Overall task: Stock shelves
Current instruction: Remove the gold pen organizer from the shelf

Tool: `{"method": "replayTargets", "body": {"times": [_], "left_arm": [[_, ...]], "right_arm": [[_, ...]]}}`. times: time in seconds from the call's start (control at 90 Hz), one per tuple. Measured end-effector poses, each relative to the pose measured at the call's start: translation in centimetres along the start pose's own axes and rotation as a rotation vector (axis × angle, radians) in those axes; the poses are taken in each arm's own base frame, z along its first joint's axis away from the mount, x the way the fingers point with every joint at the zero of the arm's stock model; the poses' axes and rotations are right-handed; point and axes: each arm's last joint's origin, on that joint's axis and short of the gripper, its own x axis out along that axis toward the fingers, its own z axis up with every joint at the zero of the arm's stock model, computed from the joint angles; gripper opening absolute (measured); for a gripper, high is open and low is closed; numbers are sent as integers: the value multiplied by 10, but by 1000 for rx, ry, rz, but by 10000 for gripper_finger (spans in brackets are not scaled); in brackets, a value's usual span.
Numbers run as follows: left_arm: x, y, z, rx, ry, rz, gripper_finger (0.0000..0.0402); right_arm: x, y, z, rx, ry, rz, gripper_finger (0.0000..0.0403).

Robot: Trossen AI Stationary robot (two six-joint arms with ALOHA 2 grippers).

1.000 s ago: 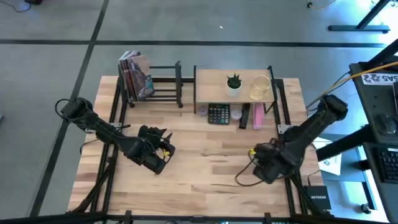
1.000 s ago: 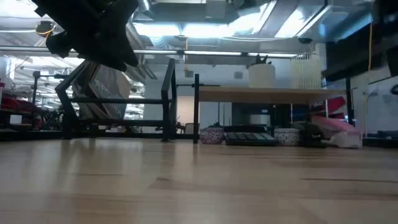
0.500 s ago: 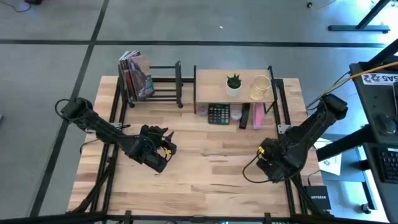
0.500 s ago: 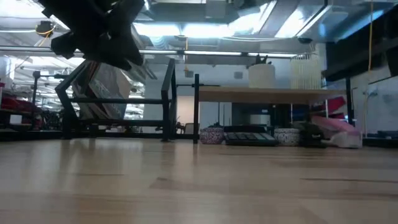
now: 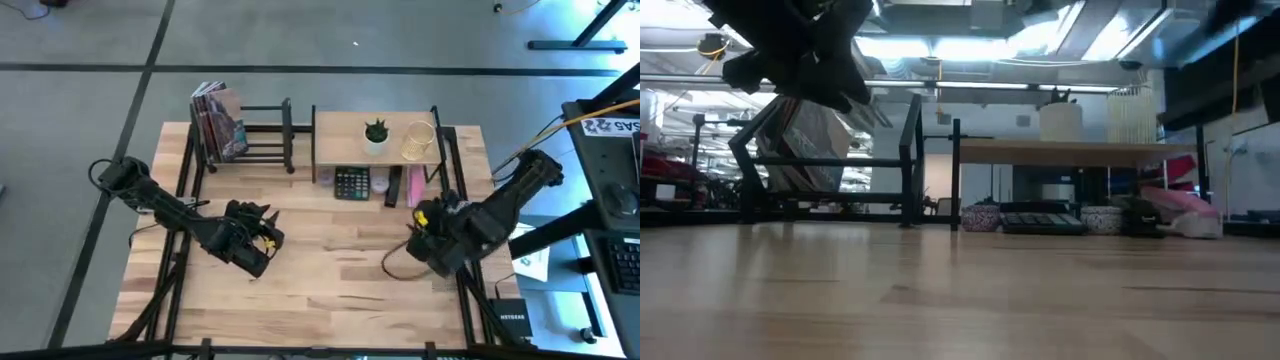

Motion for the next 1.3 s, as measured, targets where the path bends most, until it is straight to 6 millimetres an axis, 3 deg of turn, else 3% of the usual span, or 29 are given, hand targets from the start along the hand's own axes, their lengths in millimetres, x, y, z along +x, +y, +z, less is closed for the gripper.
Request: {"method": "replayTargets", "body": {"times": [0.278, 0.478, 0.622, 0.833, 1.144, 1.3], "left_arm": [[2, -2, -5, 24, -4, 9, 143], [4, -3, -9, 39, 13, 13, 143], [4, -3, -11, 41, 22, 13, 143], [6, -5, -14, 46, 32, 16, 143], [6, -5, -15, 48, 33, 17, 143], [6, -5, -15, 48, 32, 17, 143]], "right_arm": [[17, -61, 64, -179, 107, -54, 186], [29, -114, 91, -171, 167, -78, 173], [42, -146, 95, -126, 224, -20, 172], [62, -174, 95, -111, 261, -28, 172], [88, -193, 95, -77, 351, 2, 169], [98, -195, 97, -88, 384, 22, 132]]}}
